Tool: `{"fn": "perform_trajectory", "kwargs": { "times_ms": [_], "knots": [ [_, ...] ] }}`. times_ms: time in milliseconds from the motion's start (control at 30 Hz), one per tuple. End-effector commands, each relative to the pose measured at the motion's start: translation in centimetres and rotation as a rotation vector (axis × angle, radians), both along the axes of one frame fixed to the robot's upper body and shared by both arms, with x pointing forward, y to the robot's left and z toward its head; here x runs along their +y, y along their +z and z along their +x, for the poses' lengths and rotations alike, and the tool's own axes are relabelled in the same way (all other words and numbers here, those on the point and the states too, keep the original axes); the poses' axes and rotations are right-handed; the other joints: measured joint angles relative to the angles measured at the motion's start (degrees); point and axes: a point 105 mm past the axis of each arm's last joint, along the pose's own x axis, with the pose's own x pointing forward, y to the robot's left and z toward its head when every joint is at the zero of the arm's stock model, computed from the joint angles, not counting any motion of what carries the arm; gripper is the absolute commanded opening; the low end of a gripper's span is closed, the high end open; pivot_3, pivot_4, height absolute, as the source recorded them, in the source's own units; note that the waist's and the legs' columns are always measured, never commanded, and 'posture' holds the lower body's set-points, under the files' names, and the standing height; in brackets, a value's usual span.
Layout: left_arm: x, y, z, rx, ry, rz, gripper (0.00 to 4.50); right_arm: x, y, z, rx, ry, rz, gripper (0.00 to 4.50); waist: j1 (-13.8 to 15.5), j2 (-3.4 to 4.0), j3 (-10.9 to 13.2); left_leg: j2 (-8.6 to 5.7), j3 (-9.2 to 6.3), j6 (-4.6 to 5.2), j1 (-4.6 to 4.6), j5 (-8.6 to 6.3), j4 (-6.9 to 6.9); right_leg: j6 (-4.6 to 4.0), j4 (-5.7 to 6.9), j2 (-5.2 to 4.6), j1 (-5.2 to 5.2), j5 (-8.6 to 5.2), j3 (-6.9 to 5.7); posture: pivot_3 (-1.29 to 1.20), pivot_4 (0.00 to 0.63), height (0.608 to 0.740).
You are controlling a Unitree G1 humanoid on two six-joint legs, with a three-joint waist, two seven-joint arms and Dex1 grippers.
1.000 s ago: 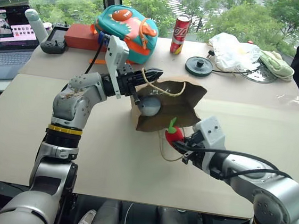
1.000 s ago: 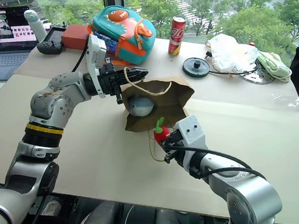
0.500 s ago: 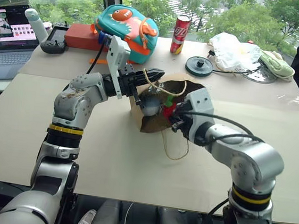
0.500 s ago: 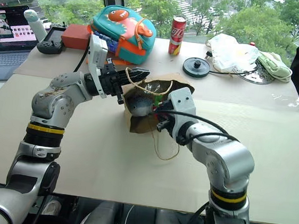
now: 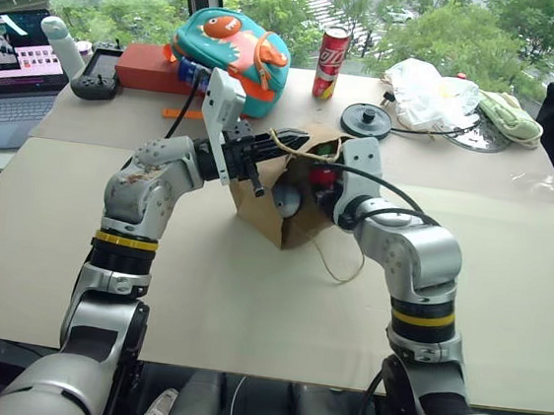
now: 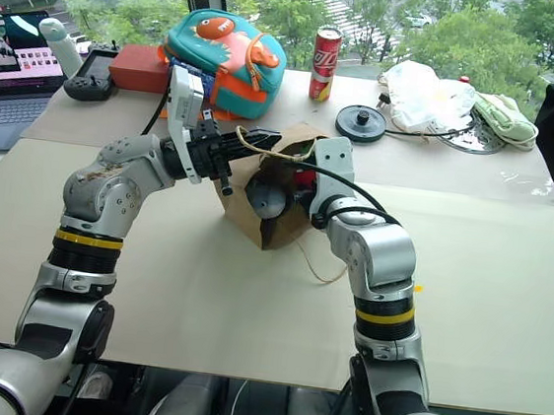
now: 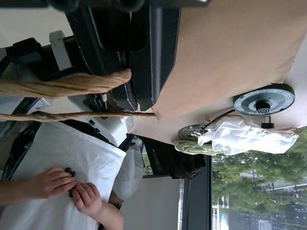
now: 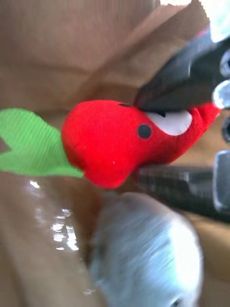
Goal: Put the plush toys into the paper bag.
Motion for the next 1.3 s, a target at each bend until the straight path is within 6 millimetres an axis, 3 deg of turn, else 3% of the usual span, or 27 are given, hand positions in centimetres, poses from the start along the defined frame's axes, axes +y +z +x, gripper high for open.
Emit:
{"fn": "perform_trajectory", "kwargs": {
  "times_ms": [33, 133, 300, 467, 633, 733, 1033, 1200, 1300],
  "knots": [
    [-0.3, 1.1, -0.6, -0.045, -0.026, -0.013, 0.0, 0.0, 2.7, -0.2, -0.104, 0.005, 0.043, 3.53, 0.0, 0.0, 0.0, 0.0, 0.0, 0.0, 0.0, 0.0, 0.0, 0.0, 0.0, 0.0, 0.0, 0.0, 0.0, 0.0, 0.15, 0.739],
    [-0.3, 1.1, -0.5, -0.046, -0.026, -0.011, 0.0, -0.4, 3.0, -0.6, -0.11, 0.012, 0.04, 4.47, 0.1, 0.0, 0.0, -0.01, 0.0, 0.0, 0.0, 0.0, 0.0, 0.0, 0.0, -0.01, 0.0, 0.0, 0.0, 0.0, 0.15, 0.739],
    [-0.2, 1.1, -0.4, -0.048, -0.022, -0.009, 0.0, -2.3, 3.6, -2.4, -0.113, 0.054, 0.012, 4.47, 0.1, 0.01, 0.0, -0.01, -0.02, 0.0, -0.02, 0.0, 0.0, 0.0, -0.01, -0.01, 0.01, 0.0, -0.02, 0.0, 0.15, 0.739],
    [0.0, 1.0, -0.4, -0.05, -0.019, -0.005, 0.0, -3.5, 3.7, -6.5, -0.115, 0.228, -0.044, 4.47, 0.2, 0.0, 0.0, -0.01, -0.04, 0.01, -0.06, 0.0, -0.01, 0.01, -0.05, -0.02, 0.01, 0.0, -0.03, 0.0, 0.15, 0.739],
    [0.0, 0.7, -0.6, -0.048, -0.031, 0.003, 0.0, -3.8, 1.7, -9.6, -0.038, 0.348, -0.08, 4.47, -0.2, 0.0, 0.0, 0.0, -0.01, 0.01, -0.03, -0.01, -0.01, 0.02, -0.09, 0.0, 0.04, -0.01, -0.02, 0.0, 0.15, 0.739],
    [0.1, 0.6, -0.8, -0.048, -0.042, 0.009, 0.0, -2.6, 0.1, -10.7, 0.007, 0.406, -0.095, 4.47, -0.1, 0.0, 0.0, 0.01, 0.01, 0.01, 0.04, 0.0, 0.02, 0.03, -0.06, 0.02, 0.06, -0.02, 0.0, 0.0, 0.15, 0.739],
    [0.0, 0.7, -1.1, -0.05, -0.059, 0.014, 0.0, -2.7, -4.4, -8.7, 0.101, 0.333, -0.203, 4.47, 0.1, 0.0, 0.0, -0.01, 0.04, 0.0, 0.02, 0.0, 0.05, 0.05, -0.12, 0.01, 0.09, -0.03, 0.02, 0.0, 0.15, 0.739],
    [-0.2, 0.6, -1.2, -0.048, -0.06, 0.016, 0.0, -3.2, -5.5, -7.4, 0.106, 0.296, -0.215, 4.47, 0.2, -0.01, 0.0, -0.01, 0.03, 0.0, 0.01, 0.0, 0.04, 0.05, -0.13, 0.01, 0.08, -0.03, 0.01, 0.0, 0.15, 0.739],
    [-0.2, 0.5, -1.2, -0.049, -0.06, 0.019, 0.0, -3.2, -5.7, -7.2, 0.101, 0.294, -0.203, 3.82, 0.1, -0.01, 0.0, 0.0, 0.03, 0.0, 0.01, 0.0, 0.04, 0.05, -0.12, 0.02, 0.08, -0.03, 0.01, 0.0, 0.15, 0.739]
  ]
}}
